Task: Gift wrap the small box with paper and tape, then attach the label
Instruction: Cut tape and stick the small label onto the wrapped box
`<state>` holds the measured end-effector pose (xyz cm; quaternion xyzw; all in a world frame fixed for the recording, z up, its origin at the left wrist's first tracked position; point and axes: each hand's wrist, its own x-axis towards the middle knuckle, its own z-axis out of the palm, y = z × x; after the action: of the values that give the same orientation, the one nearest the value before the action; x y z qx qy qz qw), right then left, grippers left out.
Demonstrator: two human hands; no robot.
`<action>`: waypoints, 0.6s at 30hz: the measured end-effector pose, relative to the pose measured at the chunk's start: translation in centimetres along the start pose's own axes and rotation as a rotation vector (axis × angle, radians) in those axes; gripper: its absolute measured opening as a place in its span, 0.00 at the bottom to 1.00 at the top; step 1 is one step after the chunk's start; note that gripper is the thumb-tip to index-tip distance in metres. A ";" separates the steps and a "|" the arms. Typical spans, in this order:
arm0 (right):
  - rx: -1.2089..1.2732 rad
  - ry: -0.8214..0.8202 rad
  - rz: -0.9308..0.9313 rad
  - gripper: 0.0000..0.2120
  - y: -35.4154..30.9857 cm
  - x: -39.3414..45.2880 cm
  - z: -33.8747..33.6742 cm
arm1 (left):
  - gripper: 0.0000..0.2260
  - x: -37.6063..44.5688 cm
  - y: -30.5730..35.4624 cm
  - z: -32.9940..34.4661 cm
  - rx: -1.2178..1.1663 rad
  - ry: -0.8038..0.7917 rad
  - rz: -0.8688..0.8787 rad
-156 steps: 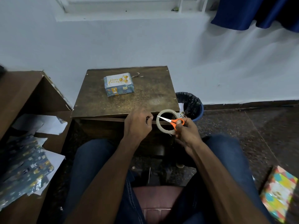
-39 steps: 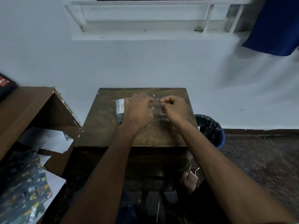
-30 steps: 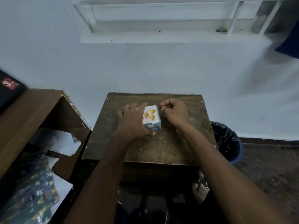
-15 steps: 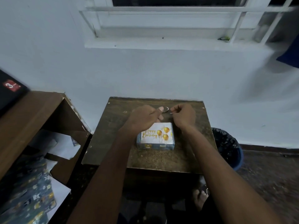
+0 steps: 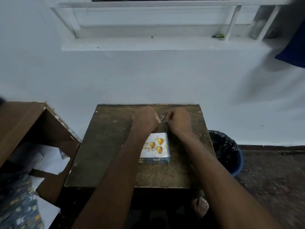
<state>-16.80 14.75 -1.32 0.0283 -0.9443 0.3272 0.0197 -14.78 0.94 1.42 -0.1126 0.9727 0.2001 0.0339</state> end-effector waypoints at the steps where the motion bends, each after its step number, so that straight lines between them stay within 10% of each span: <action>1: -0.010 -0.008 -0.009 0.17 0.0 -0.1 -0.1 | 0.04 -0.1 0.0 0.0 0.004 0.001 0.001; 18: 0.245 -0.021 0.183 0.07 3.9 -0.1 -6.9 | 0.10 -2.0 5.0 0.8 -0.283 0.146 0.220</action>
<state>-16.81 22.11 1.69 -0.0523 -0.8960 0.4402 -0.0237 -13.98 6.12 2.77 -0.0236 0.9411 0.3288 -0.0750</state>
